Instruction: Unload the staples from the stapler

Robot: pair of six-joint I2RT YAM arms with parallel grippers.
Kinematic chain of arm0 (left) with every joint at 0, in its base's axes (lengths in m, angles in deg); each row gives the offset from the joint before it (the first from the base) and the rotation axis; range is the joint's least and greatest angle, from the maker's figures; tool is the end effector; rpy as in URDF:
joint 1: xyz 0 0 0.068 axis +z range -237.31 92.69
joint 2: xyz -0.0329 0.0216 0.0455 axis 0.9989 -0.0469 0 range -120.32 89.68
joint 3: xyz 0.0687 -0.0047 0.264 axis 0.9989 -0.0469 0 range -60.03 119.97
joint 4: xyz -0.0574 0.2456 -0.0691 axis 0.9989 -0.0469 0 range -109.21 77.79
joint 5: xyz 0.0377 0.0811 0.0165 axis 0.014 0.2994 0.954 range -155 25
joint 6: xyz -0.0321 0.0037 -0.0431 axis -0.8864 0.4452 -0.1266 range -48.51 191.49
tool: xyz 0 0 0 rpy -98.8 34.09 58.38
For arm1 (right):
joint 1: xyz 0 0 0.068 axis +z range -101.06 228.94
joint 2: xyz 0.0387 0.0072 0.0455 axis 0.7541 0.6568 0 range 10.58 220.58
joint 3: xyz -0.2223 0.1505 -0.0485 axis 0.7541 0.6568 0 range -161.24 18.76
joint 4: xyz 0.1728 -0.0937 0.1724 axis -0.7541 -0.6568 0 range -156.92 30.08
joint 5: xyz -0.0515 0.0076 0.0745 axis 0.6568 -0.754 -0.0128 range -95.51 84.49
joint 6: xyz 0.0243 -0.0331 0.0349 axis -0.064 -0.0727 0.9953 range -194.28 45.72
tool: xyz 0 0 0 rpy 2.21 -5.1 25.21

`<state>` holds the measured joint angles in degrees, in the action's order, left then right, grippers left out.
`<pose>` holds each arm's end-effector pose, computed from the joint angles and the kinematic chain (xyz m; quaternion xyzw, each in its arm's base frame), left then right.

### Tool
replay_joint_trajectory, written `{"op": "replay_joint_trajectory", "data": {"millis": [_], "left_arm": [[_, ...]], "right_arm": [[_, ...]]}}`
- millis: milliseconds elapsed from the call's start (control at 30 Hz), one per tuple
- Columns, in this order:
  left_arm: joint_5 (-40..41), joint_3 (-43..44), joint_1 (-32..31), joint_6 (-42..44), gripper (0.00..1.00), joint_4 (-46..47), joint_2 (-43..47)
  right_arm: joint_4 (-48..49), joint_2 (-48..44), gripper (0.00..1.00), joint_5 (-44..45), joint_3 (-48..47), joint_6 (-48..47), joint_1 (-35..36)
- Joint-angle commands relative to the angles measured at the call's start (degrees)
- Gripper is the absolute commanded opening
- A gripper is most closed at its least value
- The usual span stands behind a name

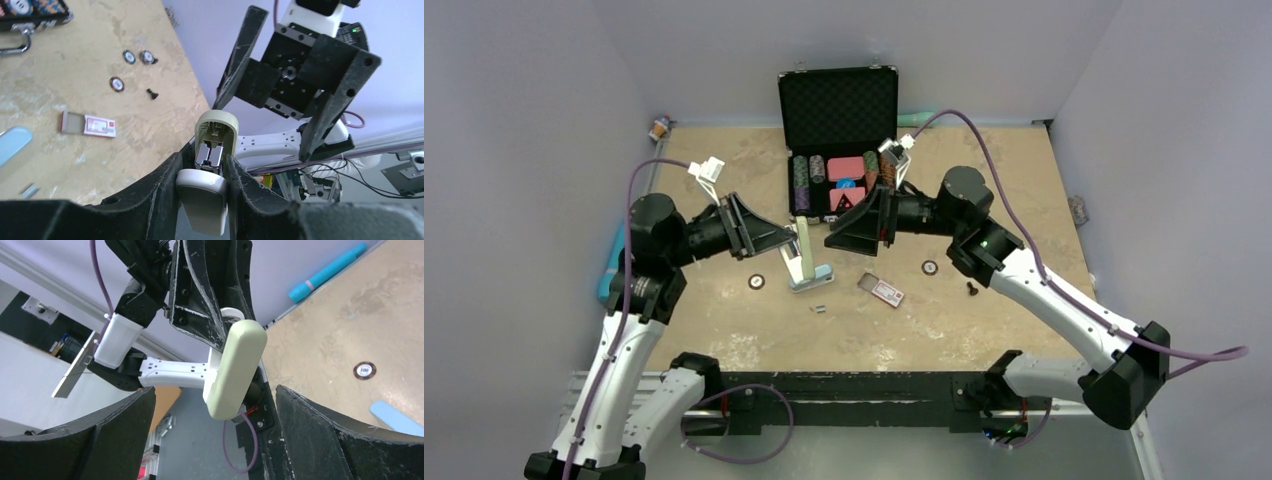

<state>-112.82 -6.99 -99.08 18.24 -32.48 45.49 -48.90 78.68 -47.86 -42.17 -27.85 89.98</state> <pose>0.1509 -0.0583 0.3752 -0.0106 0.7526 -0.5756 0.3197 0.1895 0.1968 0.3942 -0.2336 0.6486 0.6491 0.3216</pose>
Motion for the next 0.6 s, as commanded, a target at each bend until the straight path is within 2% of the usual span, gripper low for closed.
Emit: {"op": "replay_joint_trajectory", "data": {"millis": [0, 367, 567], "left_arm": [[-2.02, 5.2, -0.18, -6.66, 0.0, 10.33, -1.08], [-2.66, 7.19, -0.18, -11.3, 0.0, 19.01, -4.69], [-2.9, 9.62, -0.18, -10.66, 0.0, 18.67, -6.82]], "right_arm": [[2.46, 2.15, 0.94, -3.87, -4.65, 0.54, 0.15], [4.39, 7.51, 0.86, -4.48, -8.99, 2.72, 1.42], [4.76, 10.52, 0.8, -5.1, -12.37, 2.64, 3.79]]}}
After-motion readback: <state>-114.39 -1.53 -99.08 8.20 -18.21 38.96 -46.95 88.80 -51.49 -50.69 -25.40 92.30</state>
